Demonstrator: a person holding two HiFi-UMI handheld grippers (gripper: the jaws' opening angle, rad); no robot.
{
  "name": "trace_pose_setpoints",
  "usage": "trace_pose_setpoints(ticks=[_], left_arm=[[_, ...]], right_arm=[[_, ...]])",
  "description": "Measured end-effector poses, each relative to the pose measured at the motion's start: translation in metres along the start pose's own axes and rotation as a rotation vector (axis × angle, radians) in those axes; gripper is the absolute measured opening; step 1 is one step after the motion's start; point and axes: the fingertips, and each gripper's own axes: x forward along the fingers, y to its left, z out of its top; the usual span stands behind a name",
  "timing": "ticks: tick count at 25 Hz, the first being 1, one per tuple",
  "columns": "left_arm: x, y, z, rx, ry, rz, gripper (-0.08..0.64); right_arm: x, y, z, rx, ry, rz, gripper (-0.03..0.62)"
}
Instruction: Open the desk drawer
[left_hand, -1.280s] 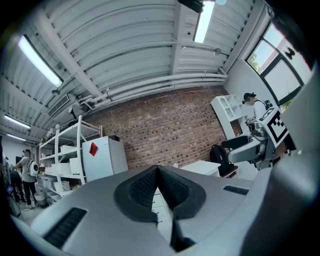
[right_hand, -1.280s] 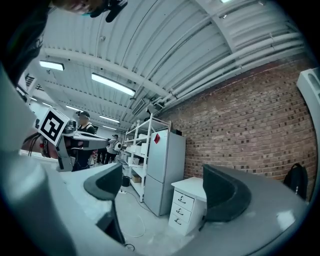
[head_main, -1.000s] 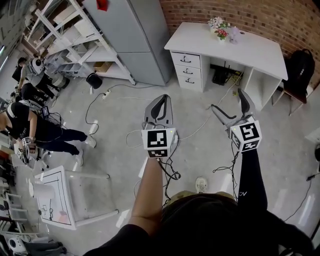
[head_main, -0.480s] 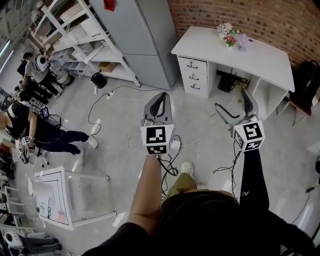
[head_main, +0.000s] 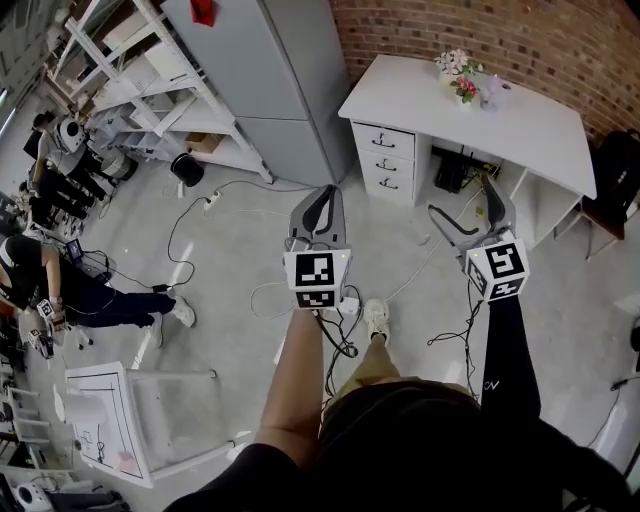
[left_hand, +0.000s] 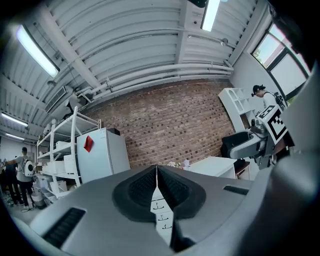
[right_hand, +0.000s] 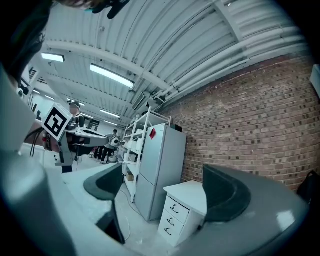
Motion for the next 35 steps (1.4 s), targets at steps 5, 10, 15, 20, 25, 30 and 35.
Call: trace_pose_setpoints(ticks=[5,10,15,20,25,30,35], left_arm=[[0.059,0.023,-0.007,-0.004,-0.005,-0.035,0.008],[0.12,0.053,-0.008,-0.008,-0.013,-0.055,0.008],[0.183,0.078,-0.011,-0.004,-0.016,-0.096,0.008],[0.244,0.098,-0.021,-0.001,-0.016,-0.131,0.008],[0.29,0.109,-0.034,0.002,-0.013,-0.172,0.008],[0.318,0.118,-0.044,0.002,-0.018,-0.211,0.008],[0.338,0.129,-0.046,0.019,-0.047,-0.193,0.008]], right_arm=[[0.056,-0.018,-0.004,-0.006,0.007,-0.013,0.497],[0.114,-0.04,-0.006,-0.009,0.01,-0.032,0.497],[0.173,-0.062,-0.01,0.001,0.012,-0.056,0.497],[0.226,-0.085,-0.023,0.007,0.028,-0.081,0.497],[0.271,-0.098,-0.041,0.031,0.049,-0.087,0.497],[0.309,-0.097,-0.055,0.026,0.076,-0.088,0.497],[0.331,-0.102,-0.066,0.032,0.099,-0.094,0.497]])
